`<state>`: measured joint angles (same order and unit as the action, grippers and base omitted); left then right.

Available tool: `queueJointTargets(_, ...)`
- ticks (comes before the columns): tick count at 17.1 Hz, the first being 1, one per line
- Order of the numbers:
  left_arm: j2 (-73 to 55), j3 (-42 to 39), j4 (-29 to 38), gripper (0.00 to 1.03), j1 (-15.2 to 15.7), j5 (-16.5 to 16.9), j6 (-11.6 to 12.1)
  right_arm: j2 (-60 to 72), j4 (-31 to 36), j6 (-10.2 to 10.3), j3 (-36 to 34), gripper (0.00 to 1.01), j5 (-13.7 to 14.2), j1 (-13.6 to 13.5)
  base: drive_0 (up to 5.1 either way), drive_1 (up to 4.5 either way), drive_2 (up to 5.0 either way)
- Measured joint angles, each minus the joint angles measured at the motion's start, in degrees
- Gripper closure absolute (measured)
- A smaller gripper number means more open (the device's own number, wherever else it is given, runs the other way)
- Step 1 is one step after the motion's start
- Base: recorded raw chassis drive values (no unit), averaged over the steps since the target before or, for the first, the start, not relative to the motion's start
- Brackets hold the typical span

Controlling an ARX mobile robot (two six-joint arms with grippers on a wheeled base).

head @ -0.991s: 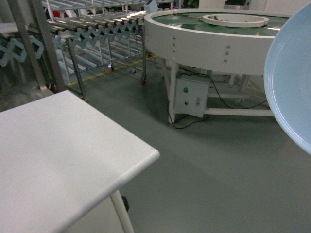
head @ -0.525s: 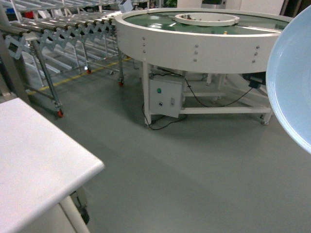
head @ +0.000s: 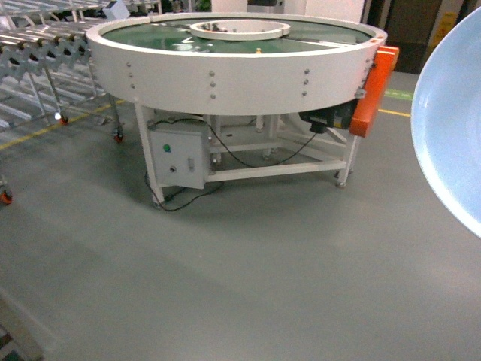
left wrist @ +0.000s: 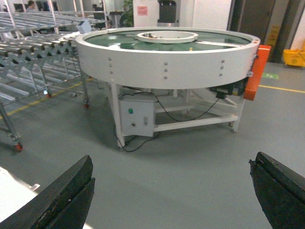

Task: Place blue tray on left shelf second layer neatly

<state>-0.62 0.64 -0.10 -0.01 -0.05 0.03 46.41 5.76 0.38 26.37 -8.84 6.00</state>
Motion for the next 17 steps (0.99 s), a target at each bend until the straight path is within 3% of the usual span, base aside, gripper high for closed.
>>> queueJointTargets(11,0.0,0.0,-0.1,0.05,0.0,0.0,0.0,0.0,0.1,0.0,0.0,0.99,-0.2,0.0,3.1,-2.08,-5.5)
queueJointTargets(17,0.0,0.0,-0.2,0.05,0.0,0.0,0.0,0.0,-0.2,0.0,0.0,0.99,0.0,0.0,-1.5,-0.49,-2.5)
